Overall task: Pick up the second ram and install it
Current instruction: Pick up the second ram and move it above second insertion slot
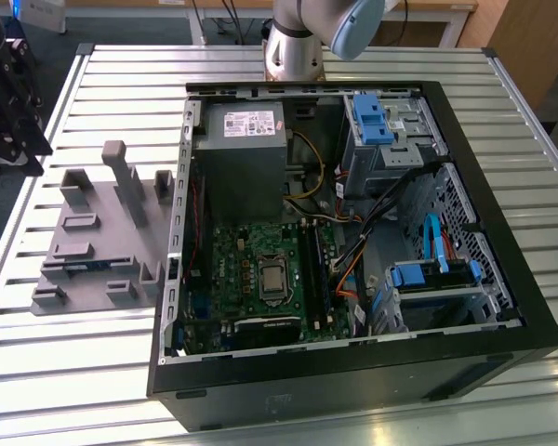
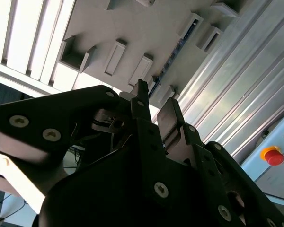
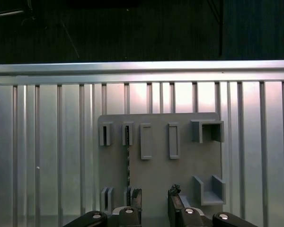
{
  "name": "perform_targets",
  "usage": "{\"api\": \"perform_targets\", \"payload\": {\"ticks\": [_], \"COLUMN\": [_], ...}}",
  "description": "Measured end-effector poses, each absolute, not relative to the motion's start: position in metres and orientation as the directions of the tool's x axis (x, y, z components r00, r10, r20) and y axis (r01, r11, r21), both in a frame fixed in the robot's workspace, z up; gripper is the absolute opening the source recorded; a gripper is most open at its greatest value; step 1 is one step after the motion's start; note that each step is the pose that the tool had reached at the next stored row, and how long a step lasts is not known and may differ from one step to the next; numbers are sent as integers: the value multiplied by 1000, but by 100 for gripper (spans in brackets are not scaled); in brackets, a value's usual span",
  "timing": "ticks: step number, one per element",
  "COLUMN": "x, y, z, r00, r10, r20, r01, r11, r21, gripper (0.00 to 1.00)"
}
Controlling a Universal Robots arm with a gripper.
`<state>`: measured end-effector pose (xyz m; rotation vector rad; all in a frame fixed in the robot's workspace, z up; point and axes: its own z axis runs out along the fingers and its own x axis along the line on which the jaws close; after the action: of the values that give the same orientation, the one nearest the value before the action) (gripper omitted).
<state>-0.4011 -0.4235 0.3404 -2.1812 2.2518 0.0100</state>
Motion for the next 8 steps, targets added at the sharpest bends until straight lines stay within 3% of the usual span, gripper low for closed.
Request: {"api": "perform_targets", "payload": {"ticks": [8], "x": [-401], "y": [-423], "z": [338], "r00": [-32], "r10": [-999], "r20": [-9], "r01": [-999], "r11": [32], "r21": [0], "gripper": [36]}}
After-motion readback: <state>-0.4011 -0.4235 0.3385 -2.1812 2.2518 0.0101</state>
